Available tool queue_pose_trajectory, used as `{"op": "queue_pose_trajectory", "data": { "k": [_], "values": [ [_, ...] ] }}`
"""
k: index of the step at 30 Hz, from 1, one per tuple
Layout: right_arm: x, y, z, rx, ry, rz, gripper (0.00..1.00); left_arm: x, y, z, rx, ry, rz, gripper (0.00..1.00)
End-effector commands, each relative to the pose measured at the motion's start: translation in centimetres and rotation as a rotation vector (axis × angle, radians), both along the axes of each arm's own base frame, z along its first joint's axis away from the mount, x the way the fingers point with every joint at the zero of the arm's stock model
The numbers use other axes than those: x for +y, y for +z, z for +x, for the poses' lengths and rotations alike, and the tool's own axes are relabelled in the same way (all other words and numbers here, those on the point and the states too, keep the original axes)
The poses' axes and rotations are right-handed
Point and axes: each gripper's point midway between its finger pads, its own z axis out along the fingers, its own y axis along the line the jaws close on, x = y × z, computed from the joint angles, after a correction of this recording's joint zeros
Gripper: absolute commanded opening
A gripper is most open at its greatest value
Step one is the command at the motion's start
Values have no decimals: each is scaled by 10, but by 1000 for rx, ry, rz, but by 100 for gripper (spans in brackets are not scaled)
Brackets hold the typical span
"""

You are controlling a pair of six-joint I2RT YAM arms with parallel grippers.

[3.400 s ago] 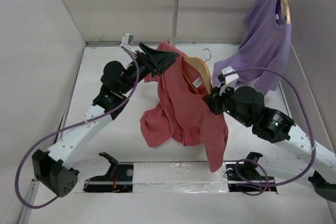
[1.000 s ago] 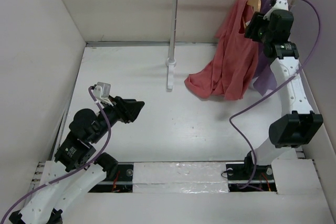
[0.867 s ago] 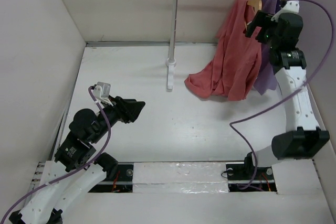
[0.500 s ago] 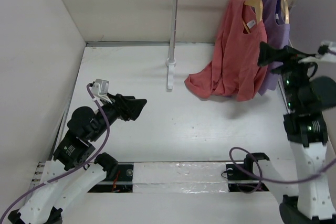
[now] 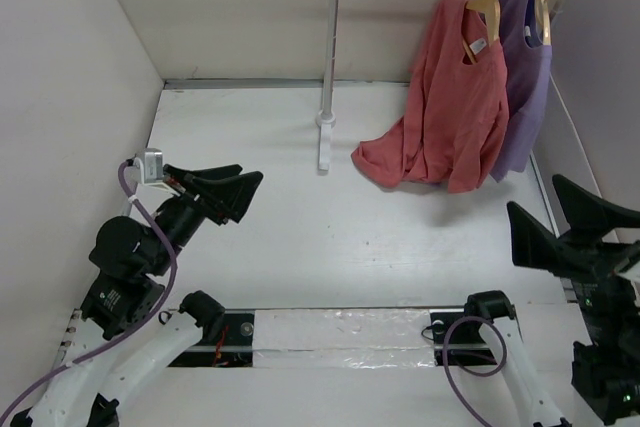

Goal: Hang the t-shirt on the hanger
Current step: Reset both arms

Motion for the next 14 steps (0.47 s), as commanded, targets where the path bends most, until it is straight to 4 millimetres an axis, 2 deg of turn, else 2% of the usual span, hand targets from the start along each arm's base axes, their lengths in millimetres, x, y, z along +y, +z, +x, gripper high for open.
{"op": "queue_pose_trajectory", "data": {
  "k": [1, 4, 9, 14],
  "values": [
    [-7, -3, -29, -33, -7, 15, 100, 11, 34, -10, -89, 16, -126, 68],
    [-8, -6, -37, -75, 8, 46, 100, 18, 34, -9, -86, 48, -162, 68],
    [-9, -18, -17, 4, -24, 28, 100, 18, 28, -8, -64, 51, -168, 68],
    [-14, -19, -15, 2, -50, 45, 100, 13, 21, -4, -39, 42, -176, 68]
  ]
}}
